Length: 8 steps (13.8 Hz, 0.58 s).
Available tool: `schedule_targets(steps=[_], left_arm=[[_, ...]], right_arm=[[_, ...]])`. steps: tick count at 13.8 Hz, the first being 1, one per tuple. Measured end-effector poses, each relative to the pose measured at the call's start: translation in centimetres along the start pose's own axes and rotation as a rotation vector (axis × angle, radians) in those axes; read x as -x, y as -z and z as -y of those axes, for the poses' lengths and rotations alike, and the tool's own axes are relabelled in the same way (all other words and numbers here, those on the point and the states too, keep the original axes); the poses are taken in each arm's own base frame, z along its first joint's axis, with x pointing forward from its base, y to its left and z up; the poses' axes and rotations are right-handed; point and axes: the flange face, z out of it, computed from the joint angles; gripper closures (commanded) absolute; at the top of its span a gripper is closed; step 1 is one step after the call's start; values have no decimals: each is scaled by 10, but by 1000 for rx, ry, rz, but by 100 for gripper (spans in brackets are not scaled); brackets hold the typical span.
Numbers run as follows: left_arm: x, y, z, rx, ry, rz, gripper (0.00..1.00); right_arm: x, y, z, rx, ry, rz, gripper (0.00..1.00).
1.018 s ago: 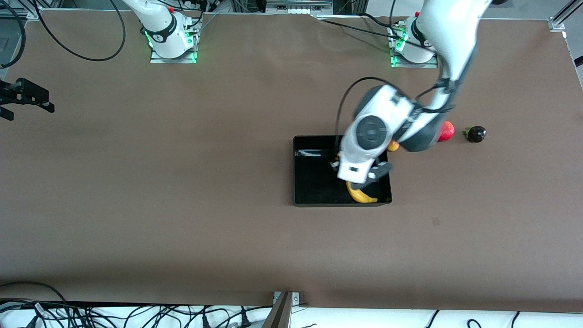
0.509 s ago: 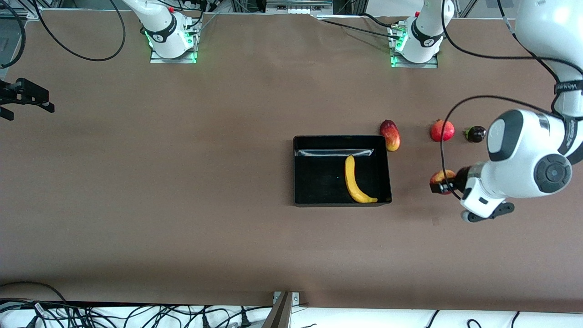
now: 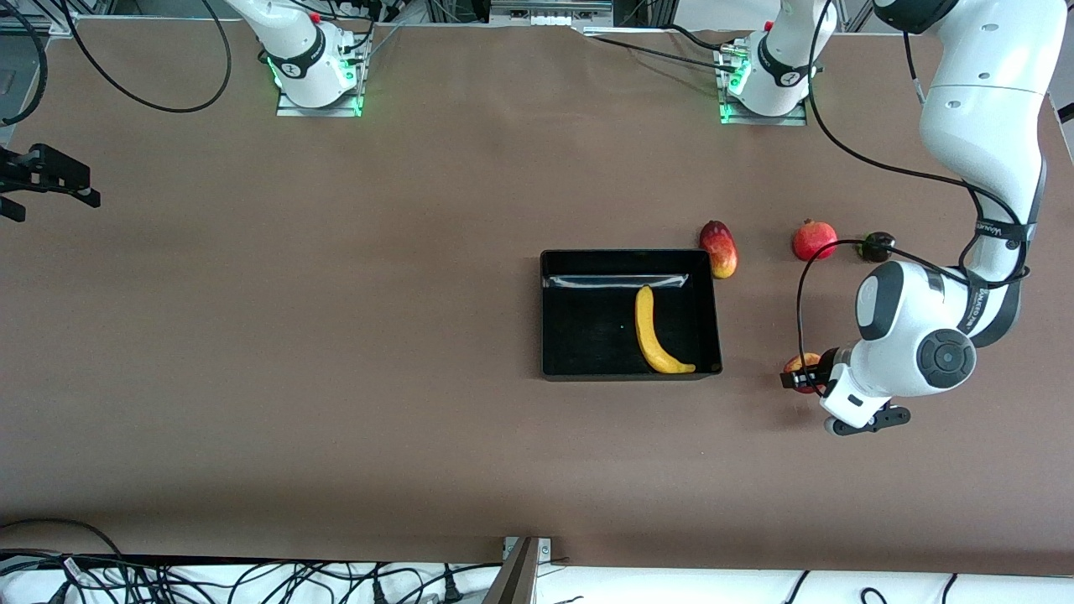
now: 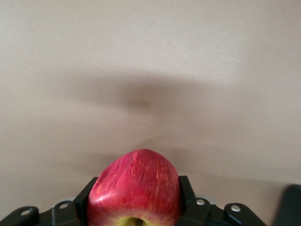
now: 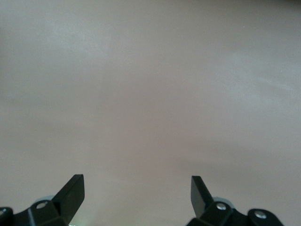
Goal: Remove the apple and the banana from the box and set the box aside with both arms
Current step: 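Carry the apple out of the tray, set it down, open the left gripper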
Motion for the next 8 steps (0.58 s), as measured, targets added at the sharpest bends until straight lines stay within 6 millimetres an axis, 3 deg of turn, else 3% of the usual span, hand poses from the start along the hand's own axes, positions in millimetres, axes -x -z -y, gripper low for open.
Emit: schedule_targets(steps=[3,7,8], left_arm=[[-10,-7,16,-21,2,-56,100],[-24,-35,35,-28,7,-128,100],[-25,-36,34,-24,6,-140,63]], right_arm=[[0,0,0,0,0,0,0],[0,0,0,0,0,0,0],[0,0,0,0,0,0,0]])
